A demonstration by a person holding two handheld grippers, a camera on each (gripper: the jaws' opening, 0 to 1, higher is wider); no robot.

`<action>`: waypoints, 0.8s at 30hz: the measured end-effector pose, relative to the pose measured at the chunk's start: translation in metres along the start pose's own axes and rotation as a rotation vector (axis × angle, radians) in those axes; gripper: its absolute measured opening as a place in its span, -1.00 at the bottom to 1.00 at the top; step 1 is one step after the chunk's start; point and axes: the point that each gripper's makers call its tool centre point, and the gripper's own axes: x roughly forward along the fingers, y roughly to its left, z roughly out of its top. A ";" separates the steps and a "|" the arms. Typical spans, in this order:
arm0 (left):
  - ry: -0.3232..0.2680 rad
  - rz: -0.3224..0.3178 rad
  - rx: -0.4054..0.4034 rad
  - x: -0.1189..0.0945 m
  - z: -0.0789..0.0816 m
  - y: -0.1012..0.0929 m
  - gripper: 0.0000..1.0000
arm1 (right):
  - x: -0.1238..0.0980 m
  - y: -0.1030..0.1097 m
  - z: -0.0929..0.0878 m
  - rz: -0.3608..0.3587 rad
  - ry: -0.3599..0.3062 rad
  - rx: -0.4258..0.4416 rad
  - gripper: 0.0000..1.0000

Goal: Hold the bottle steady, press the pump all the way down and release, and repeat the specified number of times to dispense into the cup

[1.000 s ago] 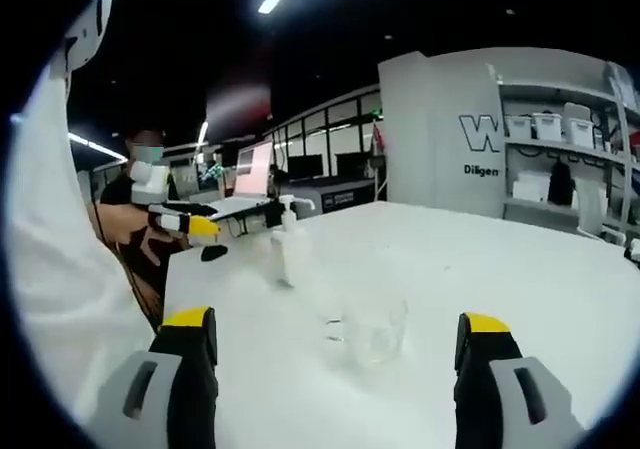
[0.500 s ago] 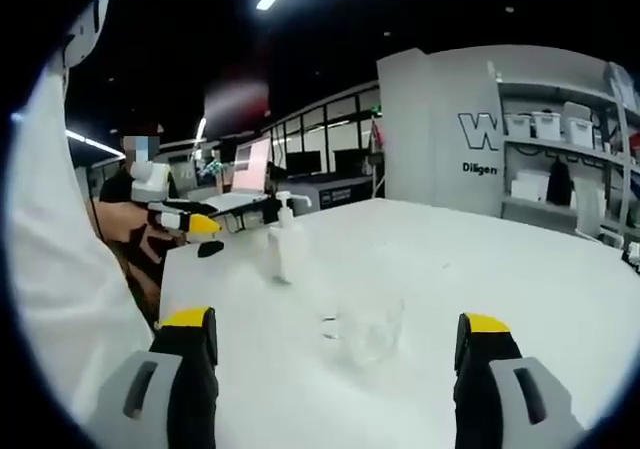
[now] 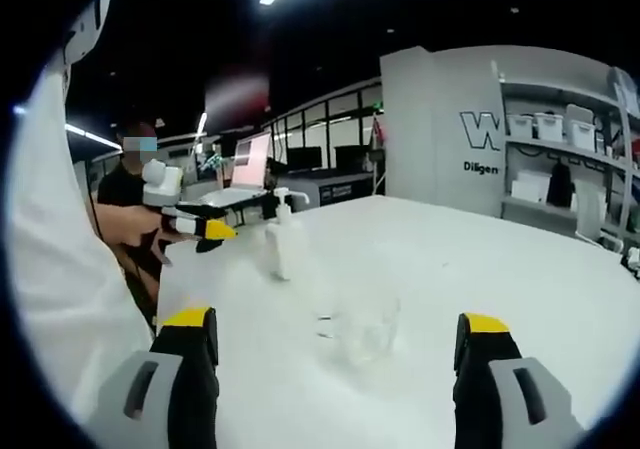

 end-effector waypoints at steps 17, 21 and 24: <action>0.012 -0.003 -0.007 0.016 -0.004 -0.002 0.99 | 0.002 -0.003 -0.002 0.003 0.009 0.014 0.96; 0.015 -0.007 -0.005 0.019 -0.005 -0.004 0.99 | 0.003 -0.001 -0.002 0.010 0.011 0.016 0.93; 0.024 -0.010 -0.011 0.024 -0.007 -0.005 0.99 | 0.004 -0.003 -0.002 0.008 0.012 0.007 0.93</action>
